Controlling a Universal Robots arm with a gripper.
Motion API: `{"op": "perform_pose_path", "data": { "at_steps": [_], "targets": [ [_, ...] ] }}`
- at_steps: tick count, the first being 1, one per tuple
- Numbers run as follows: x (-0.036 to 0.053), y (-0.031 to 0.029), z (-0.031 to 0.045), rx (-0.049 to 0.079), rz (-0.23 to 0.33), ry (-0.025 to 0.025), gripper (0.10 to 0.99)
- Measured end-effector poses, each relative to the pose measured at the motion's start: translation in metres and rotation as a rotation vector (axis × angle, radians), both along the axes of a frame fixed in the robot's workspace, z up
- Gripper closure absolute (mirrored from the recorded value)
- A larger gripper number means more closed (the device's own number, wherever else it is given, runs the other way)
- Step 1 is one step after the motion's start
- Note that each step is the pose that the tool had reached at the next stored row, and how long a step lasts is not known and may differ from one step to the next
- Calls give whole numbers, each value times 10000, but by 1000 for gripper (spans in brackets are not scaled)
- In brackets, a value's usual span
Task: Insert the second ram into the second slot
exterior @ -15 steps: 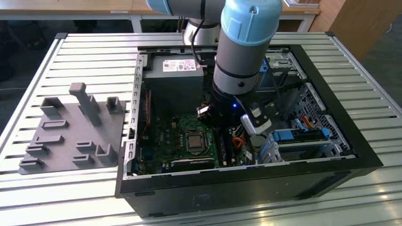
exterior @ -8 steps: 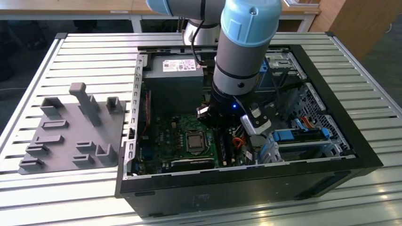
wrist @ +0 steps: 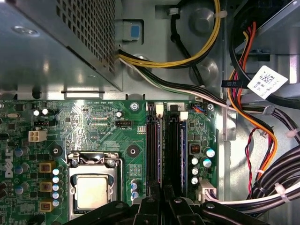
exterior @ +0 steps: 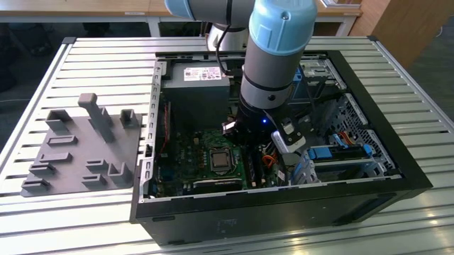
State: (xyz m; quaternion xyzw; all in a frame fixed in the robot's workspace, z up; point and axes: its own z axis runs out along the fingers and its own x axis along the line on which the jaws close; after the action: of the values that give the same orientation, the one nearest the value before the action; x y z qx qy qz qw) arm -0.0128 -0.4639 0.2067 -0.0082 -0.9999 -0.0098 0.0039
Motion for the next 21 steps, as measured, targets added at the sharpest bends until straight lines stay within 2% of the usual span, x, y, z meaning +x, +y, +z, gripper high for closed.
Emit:
{"op": "perform_pose_path", "data": {
  "at_steps": [5,6,8,15,18,19,20,21],
  "targets": [
    [0,1,-7,3,0,-1,937],
    [0,1,-6,3,0,-1,875],
    [0,1,9,3,0,-1,875],
    [0,1,188,3,0,-1,875],
    [0,1,196,6,0,-1,875],
    [0,1,197,5,0,0,890],
    [0,1,199,2,0,0,957],
    [0,1,200,3,0,0,957]
  ]
}}
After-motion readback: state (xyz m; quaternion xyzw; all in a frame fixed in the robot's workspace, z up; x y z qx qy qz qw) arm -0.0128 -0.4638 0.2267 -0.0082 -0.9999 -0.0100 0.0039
